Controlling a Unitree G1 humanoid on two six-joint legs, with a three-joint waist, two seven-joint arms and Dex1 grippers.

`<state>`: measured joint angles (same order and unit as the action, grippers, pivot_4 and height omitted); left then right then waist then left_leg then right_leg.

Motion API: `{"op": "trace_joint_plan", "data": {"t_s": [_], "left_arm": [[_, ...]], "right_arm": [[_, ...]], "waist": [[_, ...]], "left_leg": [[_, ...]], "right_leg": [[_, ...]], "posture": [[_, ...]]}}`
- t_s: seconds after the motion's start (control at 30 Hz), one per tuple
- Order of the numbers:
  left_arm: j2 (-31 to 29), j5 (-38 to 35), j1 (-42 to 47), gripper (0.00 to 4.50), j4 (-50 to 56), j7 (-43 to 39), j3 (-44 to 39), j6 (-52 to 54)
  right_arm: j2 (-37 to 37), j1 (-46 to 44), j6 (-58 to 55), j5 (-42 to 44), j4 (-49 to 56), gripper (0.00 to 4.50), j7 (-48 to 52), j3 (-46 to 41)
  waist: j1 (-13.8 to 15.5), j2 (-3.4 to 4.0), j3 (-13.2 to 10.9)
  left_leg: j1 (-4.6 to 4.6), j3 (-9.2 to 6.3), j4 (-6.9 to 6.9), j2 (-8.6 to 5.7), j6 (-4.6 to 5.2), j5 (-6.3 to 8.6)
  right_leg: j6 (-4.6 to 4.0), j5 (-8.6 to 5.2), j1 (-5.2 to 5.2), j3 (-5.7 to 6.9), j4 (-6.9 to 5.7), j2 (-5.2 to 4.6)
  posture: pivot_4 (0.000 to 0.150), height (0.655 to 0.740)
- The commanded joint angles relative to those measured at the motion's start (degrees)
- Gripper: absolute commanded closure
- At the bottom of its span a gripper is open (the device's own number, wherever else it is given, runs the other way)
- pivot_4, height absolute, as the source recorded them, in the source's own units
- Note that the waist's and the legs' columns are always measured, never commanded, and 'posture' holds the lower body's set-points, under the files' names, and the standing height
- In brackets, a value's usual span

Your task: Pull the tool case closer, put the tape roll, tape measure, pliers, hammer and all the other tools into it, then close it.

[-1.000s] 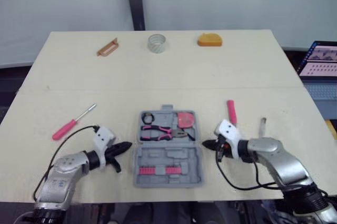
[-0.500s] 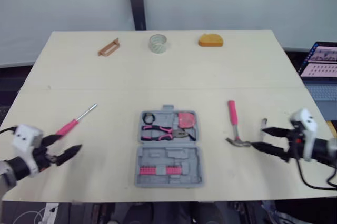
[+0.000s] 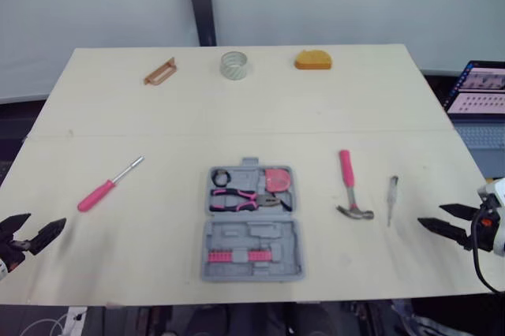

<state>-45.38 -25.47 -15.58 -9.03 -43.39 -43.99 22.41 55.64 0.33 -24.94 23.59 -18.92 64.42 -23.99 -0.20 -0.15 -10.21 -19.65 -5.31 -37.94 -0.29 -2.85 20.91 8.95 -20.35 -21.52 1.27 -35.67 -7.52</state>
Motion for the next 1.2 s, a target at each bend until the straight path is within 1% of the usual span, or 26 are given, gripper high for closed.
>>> {"op": "trace_joint_plan", "data": {"t_s": [0.03,0.27,0.67,0.97,1.1,1.2], "left_arm": [[0.78,-0.50,-1.01,0.10,1.21,0.91,-1.98,-0.81],[1.72,-0.27,-1.40,0.10,2.88,1.36,-0.51,-0.70],[1.72,0.35,-1.93,0.10,4.33,1.48,0.41,-0.21],[1.19,-0.72,-2.18,0.10,6.94,1.11,0.77,1.69],[0.68,-1.24,-1.20,0.10,8.83,0.56,1.48,2.93],[0.44,-2.35,-0.38,0.10,11.93,-0.35,2.46,4.36]], "right_arm": [[0.10,-0.64,0.67,0.17,-0.27,0.05,-0.06,-0.46],[0.27,-2.33,0.85,0.15,-0.61,0.05,0.08,0.20],[0.19,-0.42,-0.66,0.78,2.98,0.05,0.16,-0.11],[1.06,-0.47,-3.09,1.85,5.59,0.05,0.35,-0.80],[0.63,-0.82,-4.84,2.90,8.48,0.05,0.03,-0.63],[0.71,-0.48,-7.17,4.55,13.45,0.05,0.33,-0.59]], "waist": [[0.00,0.00,0.00],[0.01,0.00,0.00],[0.04,0.00,0.00],[0.06,0.00,0.00],[0.07,0.01,0.00],[0.08,0.01,0.00]], "left_leg": [[0.00,0.00,0.00,0.00,0.00,0.00],[0.00,0.01,0.00,0.00,0.00,0.00],[0.00,0.02,-0.01,-0.01,0.00,0.00],[0.00,0.01,-0.01,0.00,0.00,0.00],[0.00,0.02,-0.01,-0.01,0.00,0.00],[0.00,0.00,-0.01,0.00,0.00,0.00]], "right_leg": [[0.00,0.00,0.00,0.00,0.00,-0.01],[0.00,0.00,0.00,0.00,0.00,-0.01],[0.00,0.00,0.00,0.00,-0.01,-0.02],[0.00,0.00,0.00,0.00,-0.01,-0.02],[0.01,0.00,0.00,-0.01,-0.02,-0.02],[0.01,0.00,0.00,0.00,-0.03,-0.02]], "posture": [[0.150,0.7400],[0.150,0.7400],[0.150,0.7400],[0.150,0.7400],[0.150,0.7400],[0.150,0.7400]]}}
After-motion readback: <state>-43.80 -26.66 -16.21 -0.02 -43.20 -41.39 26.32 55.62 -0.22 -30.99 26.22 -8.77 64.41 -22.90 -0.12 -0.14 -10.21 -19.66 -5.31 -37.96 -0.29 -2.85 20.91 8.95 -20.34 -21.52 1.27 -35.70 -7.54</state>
